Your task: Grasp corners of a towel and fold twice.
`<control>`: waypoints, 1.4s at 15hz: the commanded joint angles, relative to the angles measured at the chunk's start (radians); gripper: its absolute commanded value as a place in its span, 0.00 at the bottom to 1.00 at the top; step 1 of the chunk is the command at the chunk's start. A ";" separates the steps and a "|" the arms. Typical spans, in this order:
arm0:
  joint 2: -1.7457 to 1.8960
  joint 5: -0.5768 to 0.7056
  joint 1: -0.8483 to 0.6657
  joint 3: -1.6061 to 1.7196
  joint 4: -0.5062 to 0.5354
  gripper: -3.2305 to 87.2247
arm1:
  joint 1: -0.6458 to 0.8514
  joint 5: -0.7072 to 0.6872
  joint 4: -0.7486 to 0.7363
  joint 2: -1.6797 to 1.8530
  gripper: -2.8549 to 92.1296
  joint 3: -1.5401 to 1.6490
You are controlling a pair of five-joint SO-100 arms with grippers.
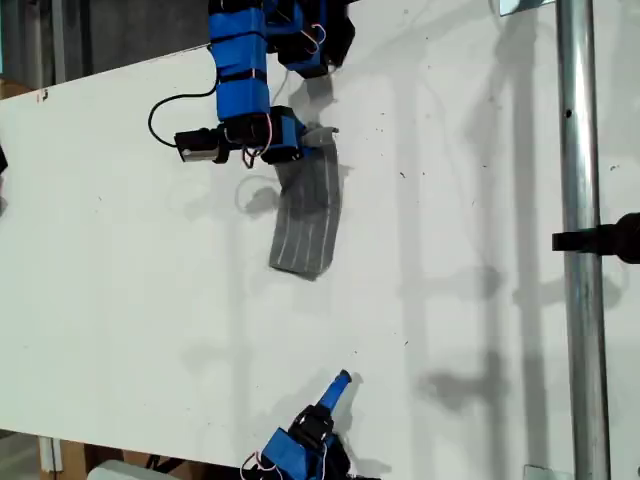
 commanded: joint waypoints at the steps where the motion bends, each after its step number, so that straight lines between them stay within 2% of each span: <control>1: 0.009 -0.040 0.003 0.026 -0.025 0.23 | 0.025 -0.095 -0.192 0.002 0.03 -0.126; 3: 0.009 -0.118 -0.006 0.091 -0.012 0.24 | 0.063 -0.189 -0.511 -0.141 0.03 -0.135; 5: 0.011 -0.275 -0.015 0.169 -0.002 0.27 | 0.080 -0.213 -0.678 -0.282 0.03 -0.169; 6: 0.009 -0.379 -0.026 0.193 0.054 0.27 | 0.089 -0.216 -0.749 -0.322 0.03 -0.164; 8: 0.009 -0.074 -0.028 0.192 0.055 0.25 | 0.117 -0.172 -0.854 -0.356 0.33 -0.155; 9: 0.009 -0.006 -0.028 0.192 0.055 0.25 | 0.127 -0.132 -0.867 -0.339 0.35 -0.155; 11: 0.009 0.118 -0.025 0.192 0.055 0.23 | 0.178 -0.184 -0.871 -0.206 0.42 -0.140; 12: 0.009 0.204 -0.020 0.192 0.057 0.23 | 0.222 -0.222 -0.830 -0.137 0.39 -0.135; 13: 0.009 0.288 -0.018 0.192 0.057 0.22 | 0.270 -0.258 -0.746 -0.060 0.33 -0.117; 15: 0.009 0.328 -0.018 0.192 0.055 0.20 | 0.368 -0.313 -0.623 0.215 0.23 0.074; 16: 0.009 0.328 -0.018 0.192 0.055 0.19 | 0.391 -0.348 -0.683 0.448 0.04 0.275; 17: 0.009 0.327 -0.018 0.192 0.055 0.19 | 0.393 -0.371 -0.719 0.781 0.03 0.526; 18: 0.009 0.327 -0.020 0.192 0.055 0.19 | 0.394 -0.236 -0.600 1.190 0.03 0.769; 19: 0.009 0.327 -0.020 0.192 0.055 0.19 | 0.350 -0.118 -0.417 1.528 0.03 0.960; 20: 0.011 0.328 -0.021 0.192 0.055 0.19 | 0.258 -0.075 -0.299 1.430 0.03 0.923; 21: 0.011 0.328 -0.021 0.192 0.055 0.19 | 0.198 -0.051 -0.350 1.402 0.03 0.965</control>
